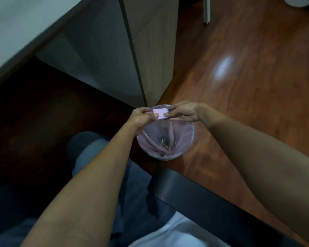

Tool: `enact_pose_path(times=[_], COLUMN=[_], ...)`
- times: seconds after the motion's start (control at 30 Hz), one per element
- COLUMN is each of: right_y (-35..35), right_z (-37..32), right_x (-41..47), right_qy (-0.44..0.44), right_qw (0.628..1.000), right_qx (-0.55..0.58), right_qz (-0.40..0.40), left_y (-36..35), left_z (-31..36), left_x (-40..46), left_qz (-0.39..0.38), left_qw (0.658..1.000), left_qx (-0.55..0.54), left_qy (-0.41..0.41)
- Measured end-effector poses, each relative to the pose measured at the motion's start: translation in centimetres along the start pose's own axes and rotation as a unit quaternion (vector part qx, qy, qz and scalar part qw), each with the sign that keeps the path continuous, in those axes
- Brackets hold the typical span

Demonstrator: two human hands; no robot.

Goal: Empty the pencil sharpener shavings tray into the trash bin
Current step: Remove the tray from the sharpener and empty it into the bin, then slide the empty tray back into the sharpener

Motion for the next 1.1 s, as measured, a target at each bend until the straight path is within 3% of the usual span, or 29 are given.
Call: enact_pose_path(times=[0.2, 0.63, 1.1], right_y=[-1.2, -1.2, -7.7], right_z=[-2.0, -15.2, -34.0], right_x=[-1.6, -9.9, -21.6], right_qy=[0.053, 0.221, 0.378], right_qw=[0.992, 0.97, 0.92], right_qx=[0.116, 0.1, 0.074], right_qz=[-0.006, -0.007, -0.079], left_y=[0.8, 3.6, 13.2], left_z=[2.8, 16.6, 34.5], left_x=[-0.9, -4.7, -17.4], left_qz=[0.001, 0.024, 0.104], left_qw=[0.996, 0.965, 0.889], left_qx=[-0.001, 0.028, 0.1], left_qy=[-0.089, -0.261, -0.434])
Point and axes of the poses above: each hand's wrist, its own x-axis towards the middle knuckle, its own y-axis out of the back of the hand, z = x × y, the point moved 7 cm from there along x, towards the middle knuckle, and after that the axes turned 11 degrees about x, right-handed, at the moved point
